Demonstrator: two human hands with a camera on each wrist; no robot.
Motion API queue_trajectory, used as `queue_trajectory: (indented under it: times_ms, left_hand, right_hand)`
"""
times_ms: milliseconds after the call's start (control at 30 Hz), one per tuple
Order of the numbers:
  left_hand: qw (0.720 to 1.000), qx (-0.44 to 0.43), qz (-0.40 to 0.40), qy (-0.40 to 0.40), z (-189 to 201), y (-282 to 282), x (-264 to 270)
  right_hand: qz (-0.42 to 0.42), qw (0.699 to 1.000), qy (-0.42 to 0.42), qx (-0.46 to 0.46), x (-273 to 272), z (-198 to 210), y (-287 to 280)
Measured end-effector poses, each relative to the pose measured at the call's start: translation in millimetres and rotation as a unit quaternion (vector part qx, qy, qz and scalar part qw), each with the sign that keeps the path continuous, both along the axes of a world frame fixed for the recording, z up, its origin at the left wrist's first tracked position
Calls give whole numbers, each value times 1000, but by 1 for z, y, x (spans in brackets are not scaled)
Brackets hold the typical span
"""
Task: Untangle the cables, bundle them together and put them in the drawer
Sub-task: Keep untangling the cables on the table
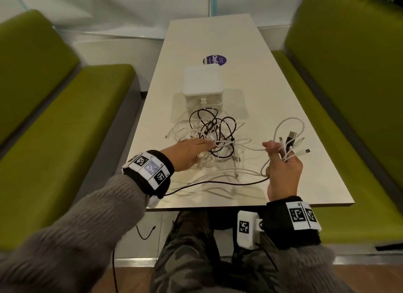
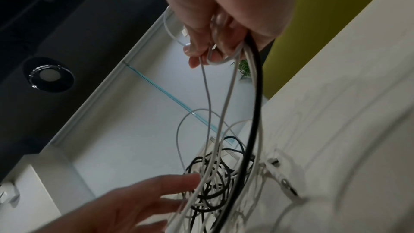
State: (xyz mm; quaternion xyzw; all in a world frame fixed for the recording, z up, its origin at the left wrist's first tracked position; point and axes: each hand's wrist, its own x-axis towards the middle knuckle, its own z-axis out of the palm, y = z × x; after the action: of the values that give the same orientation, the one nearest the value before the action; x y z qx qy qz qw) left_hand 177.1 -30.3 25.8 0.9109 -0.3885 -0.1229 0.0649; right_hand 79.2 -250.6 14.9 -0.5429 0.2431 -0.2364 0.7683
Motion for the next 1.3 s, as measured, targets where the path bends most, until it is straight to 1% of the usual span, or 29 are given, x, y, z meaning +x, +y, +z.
queue_trajectory:
  times_ms: [67,133,200,267,333,467,500,567,633,733,800,867,1000,1133,1233,1300]
  left_hand:
    - [999,-1,24,48,2,1,1]
    - [996,1,44,79,5,2,1]
    - [993,-5,65,100,6,2,1]
    - [992,-1,76,105,6,1,2]
    - [990,1,86,109,5,-1,3]
    - [988,-2,102,117,2,-7,8]
    - [987,-10,106,119,1,-8,9]
    - [986,-18,113,121,-1,-11,9]
    - [986,-26,122,108,-3,-14,10]
    - [976,-91,164,112,-4,-15,11]
    - [969,-127,172,122,-1,-17,12]
    - [967,-144,165,129,4,-17,11]
    - [963,-161,153,149,8,-18,9]
    - [958,-186,138,167,4,-12,8]
    - [958,-193,110,183,3,-10,7]
    - [960,-186,109,177,3,-7,8]
  right_hand:
    - [17,1000,-15,0,-3,6,0]
    - [31,999,-24,-4,-6,15,-2]
    - [55,997,-44,-7,-11,25,-3]
    - [80,994,-70,10,-15,34,-2]
    - [98,991,-82,50,-17,39,-2]
    - [118,976,-81,165,-15,35,-6]
    - [116,978,-70,156,-13,32,-5]
    - [117,992,-20,54,-7,25,-1]
    - [134,990,35,-40,0,17,6]
    - [164,972,97,-135,8,10,15]
    - [169,952,106,-232,12,11,20]
    - [181,929,98,-308,17,16,30]
    - [210,912,87,-341,32,18,54]
    - [214,906,121,-345,48,11,66]
    - [183,934,113,-284,53,5,64]
    - [151,953,106,-239,53,6,59]
